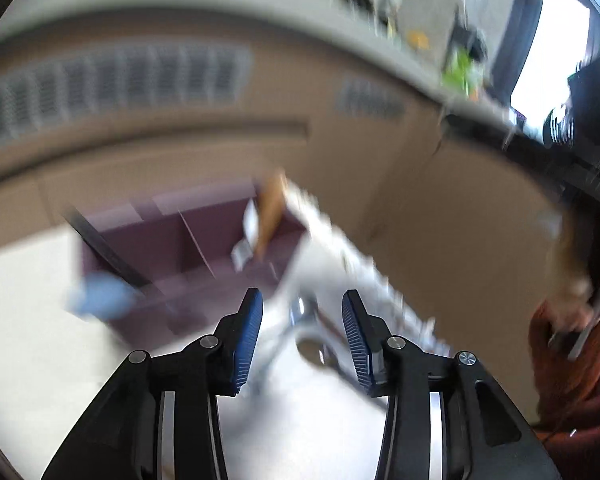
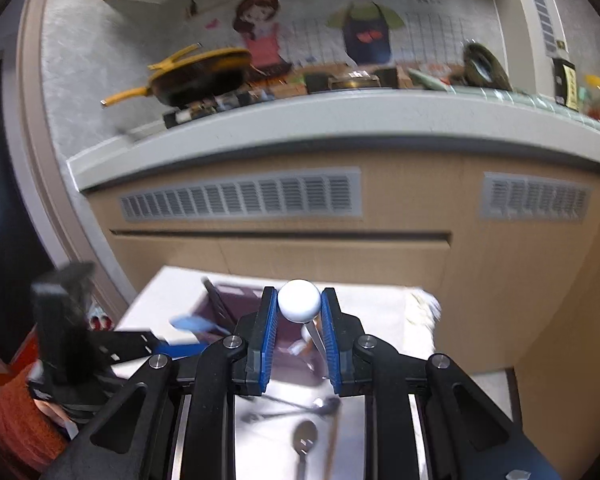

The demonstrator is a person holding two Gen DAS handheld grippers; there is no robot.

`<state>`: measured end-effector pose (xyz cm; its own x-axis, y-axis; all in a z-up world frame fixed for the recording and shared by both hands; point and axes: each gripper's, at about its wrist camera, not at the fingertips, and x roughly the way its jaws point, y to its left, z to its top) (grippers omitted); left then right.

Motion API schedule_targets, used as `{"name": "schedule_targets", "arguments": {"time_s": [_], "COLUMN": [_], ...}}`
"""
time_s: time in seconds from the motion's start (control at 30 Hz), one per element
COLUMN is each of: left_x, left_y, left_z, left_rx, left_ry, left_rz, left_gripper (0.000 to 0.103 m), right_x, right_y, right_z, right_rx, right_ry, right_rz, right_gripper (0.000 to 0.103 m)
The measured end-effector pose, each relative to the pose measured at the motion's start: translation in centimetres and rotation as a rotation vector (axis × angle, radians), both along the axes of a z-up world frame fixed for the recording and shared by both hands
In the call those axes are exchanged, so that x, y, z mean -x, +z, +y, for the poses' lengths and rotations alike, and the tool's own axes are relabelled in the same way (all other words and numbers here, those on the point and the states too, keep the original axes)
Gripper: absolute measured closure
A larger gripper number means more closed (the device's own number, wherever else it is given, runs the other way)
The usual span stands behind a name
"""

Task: Organize utensils
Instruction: 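Grasp the dark spoon beside the caddy with the left tool, then drop the dark spoon into the caddy with the left tool while the right tool releases the white-handled spoon there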

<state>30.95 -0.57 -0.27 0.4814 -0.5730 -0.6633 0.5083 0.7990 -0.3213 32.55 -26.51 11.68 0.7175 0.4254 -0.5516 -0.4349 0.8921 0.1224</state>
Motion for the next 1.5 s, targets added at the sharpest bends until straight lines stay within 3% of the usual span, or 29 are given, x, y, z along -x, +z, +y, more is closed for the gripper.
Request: {"name": "schedule_targets", "arguments": {"time_s": [0.13, 0.27, 0.43, 0.67, 0.73, 0.8, 1.0, 1.3, 1.5], "left_x": [-0.3, -1.7, -3.8, -5.2, -4.9, -4.9, -2.8, 4.0, 6.5], "left_y": [-4.2, -6.0, -8.3, -8.8, -8.8, -8.8, -7.9, -3.0, 0.0], "left_z": [-4.2, -7.5, -10.9, -11.5, -11.5, -11.6, -9.4, -2.5, 0.4], "left_rx": [-0.115, -0.149, -0.306, -0.312, -0.329, -0.325, -0.275, -0.101, -0.034], "left_ry": [-0.024, -0.02, -0.039, -0.015, -0.015, -0.014, 0.033, 0.136, 0.176], "left_rz": [0.044, 0.032, 0.023, 0.074, 0.065, 0.07, 0.052, -0.016, -0.087], "left_gripper": [0.058, 0.058, 0.058, 0.059, 0.066, 0.072, 0.072, 0.072, 0.072], "right_x": [0.5, 0.7, 0.6, 0.5, 0.4, 0.5, 1.2, 2.6, 3.3], "right_y": [-2.1, -3.4, -4.7, -5.9, -5.9, -5.8, -4.6, -3.7, -3.4], "right_z": [-2.1, -4.2, -6.6, -8.4, -8.4, -8.3, -7.3, -3.6, -1.2], "right_rx": [0.03, 0.036, 0.015, -0.011, -0.021, -0.026, -0.043, -0.006, 0.002], "right_ry": [-0.045, -0.077, -0.107, -0.124, -0.122, -0.115, -0.083, -0.003, 0.047], "right_rz": [0.008, 0.018, 0.051, 0.076, 0.079, 0.078, 0.068, 0.059, 0.065], "right_gripper": [0.083, 0.083, 0.083, 0.083, 0.083, 0.083, 0.083, 0.083, 0.083]}}
